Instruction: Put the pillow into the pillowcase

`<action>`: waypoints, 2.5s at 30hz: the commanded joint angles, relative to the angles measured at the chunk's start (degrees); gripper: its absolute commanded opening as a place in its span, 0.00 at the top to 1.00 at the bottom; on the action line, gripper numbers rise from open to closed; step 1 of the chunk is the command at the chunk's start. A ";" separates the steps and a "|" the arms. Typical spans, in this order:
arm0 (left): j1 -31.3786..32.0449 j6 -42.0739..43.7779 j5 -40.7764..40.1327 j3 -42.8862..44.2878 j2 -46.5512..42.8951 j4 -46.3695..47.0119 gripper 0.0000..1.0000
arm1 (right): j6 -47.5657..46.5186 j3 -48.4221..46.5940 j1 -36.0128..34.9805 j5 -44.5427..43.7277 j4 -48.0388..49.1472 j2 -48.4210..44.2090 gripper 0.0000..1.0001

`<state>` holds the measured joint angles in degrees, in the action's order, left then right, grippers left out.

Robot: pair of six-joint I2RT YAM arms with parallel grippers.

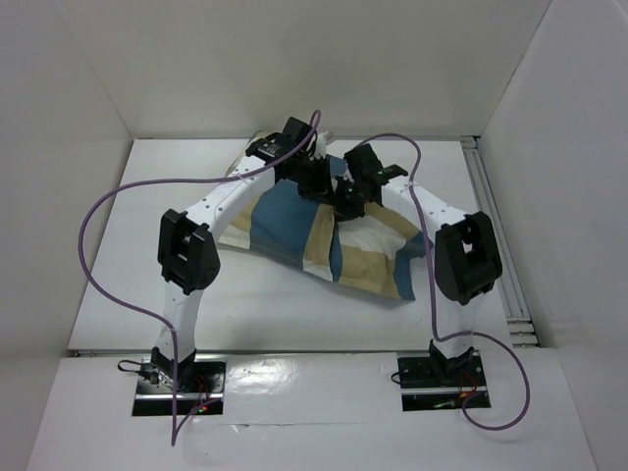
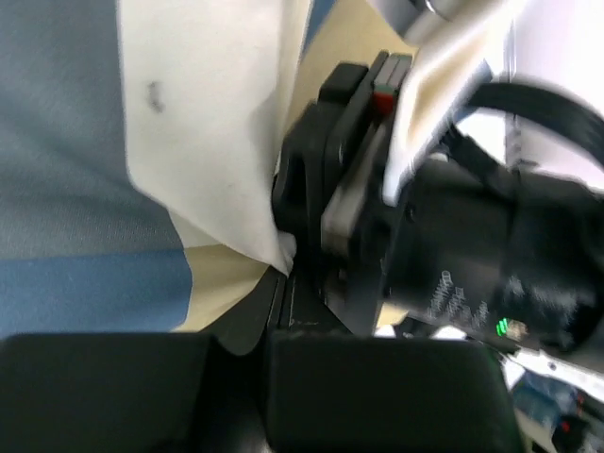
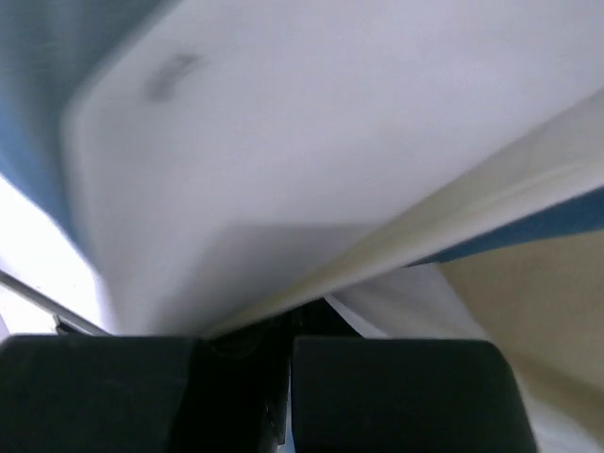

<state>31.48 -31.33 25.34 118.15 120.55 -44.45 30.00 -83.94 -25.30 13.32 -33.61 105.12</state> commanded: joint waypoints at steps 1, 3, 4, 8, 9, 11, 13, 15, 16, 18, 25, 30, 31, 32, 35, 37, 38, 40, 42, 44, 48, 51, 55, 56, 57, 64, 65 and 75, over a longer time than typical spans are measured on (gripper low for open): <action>2.00 -0.40 6.30 1.72 -1.64 0.59 1.00 | -1.35 -5.52 2.44 -1.20 5.23 3.42 1.00; 2.00 -0.92 6.30 2.96 -0.93 0.59 1.00 | -1.87 -6.23 3.76 -1.19 2.68 3.08 0.70; 1.39 -0.92 6.82 3.49 -0.93 0.59 1.00 | -1.87 -5.10 3.77 -2.15 2.67 1.85 0.50; 0.78 -1.97 7.97 6.21 1.26 1.20 1.00 | -1.18 4.89 5.08 -6.98 0.13 -11.47 0.12; 0.77 -1.98 8.58 6.22 2.13 1.20 1.00 | -0.47 6.49 5.87 -7.78 -1.36 -14.04 0.09; 0.77 -2.50 9.63 7.44 2.67 1.82 1.00 | 0.49 10.88 6.57 -11.19 -3.04 -21.49 0.08; 0.77 -3.73 10.25 7.45 4.33 3.74 1.00 | 2.25 13.70 7.19 -14.71 -5.76 -26.52 0.05; 1.38 -7.31 6.76 8.85 4.87 5.15 1.00 | 4.88 17.92 7.72 -21.21 -8.39 -33.73 0.02; 1.91 -8.47 4.56 9.55 5.83 6.38 1.00 | 5.76 19.15 8.24 -23.15 -9.36 -35.93 0.02; 3.22 -11.81 1.38 12.45 8.20 11.03 1.00 | 9.10 22.06 8.95 -27.64 -11.91 -41.03 0.00; 2.99 -0.59 11.74 21.31 13.41 5.35 0.18 | 15.52 28.30 10.18 -26.51 -15.18 -47.10 0.00; -6.59 -0.73 1.84 -4.72 -6.52 2.61 0.15 | 15.53 29.81 10.71 -25.10 -12.19 -47.47 0.00; -8.35 -2.40 -4.28 -9.47 -13.95 3.13 0.17 | 15.01 29.80 10.71 -24.23 -11.49 -46.68 0.00; -11.85 -4.16 -7.12 -18.30 -17.33 3.14 0.19 | 14.31 28.93 10.71 -23.44 -11.48 -44.93 0.00; -18.01 -13.89 -16.71 -35.36 -29.38 2.53 0.18 | 13.51 27.52 10.71 -22.37 -10.78 -42.55 0.00; -20.49 -16.29 -20.23 -42.79 -34.48 2.52 0.15 | 12.98 27.52 10.71 -21.67 -8.95 -41.93 0.00; -22.50 -16.83 -20.25 -48.83 -38.68 3.31 0.15 | 12.98 27.52 11.23 -21.06 -8.93 -41.93 0.00; -24.27 -17.54 -19.55 -54.31 -42.31 5.05 0.13 | 12.36 27.52 11.24 -20.27 -8.41 -41.41 0.00; -26.03 -16.40 -16.30 -61.26 -45.74 9.18 0.12 | 11.57 27.52 11.85 -20.27 -8.41 -40.79 0.00; -26.56 -15.61 -13.06 -63.56 -45.76 10.51 0.12 | 11.05 27.52 11.85 -20.27 -8.41 -40.26 0.00; -26.56 -13.15 -11.02 -64.80 -41.98 13.33 0.11 | 10.52 26.99 11.85 -20.27 -8.93 -39.64 0.00; -26.04 -12.61 -10.14 -66.99 -40.57 16.93 0.11 | 10.52 26.37 11.85 -20.87 -10.24 -39.12 0.00; -26.04 -12.61 -9.52 -69.88 -39.25 24.04 0.14 | 10.52 25.32 12.38 -22.11 -11.31 -40.25 0.00; -26.04 -12.61 -8.74 -69.90 -38.56 25.80 0.14 | 10.52 25.32 12.38 -22.11 -11.31 -40.26 0.00; -26.04 -12.61 -8.73 -70.77 -38.55 28.34 0.16 | 10.52 24.71 12.38 -22.72 -12.09 -40.26 0.00; -26.04 -13.84 -9.26 -69.72 -33.19 30.56 0.84 | 11.74 25.40 12.91 -25.01 -14.91 -42.02 0.00; -26.64 -13.84 -9.26 -68.07 -33.19 29.25 1.00 | 11.75 25.93 12.91 -25.01 -14.91 -42.54 0.00; -42.64 -19.55 -23.22 -67.70 -43.82 15.98 1.00 | 16.40 33.74 13.96 -18.78 -14.57 -42.54 0.00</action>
<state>-7.14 -48.51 9.30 49.98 80.73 -22.70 43.66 -52.42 -12.27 -7.92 -47.66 63.70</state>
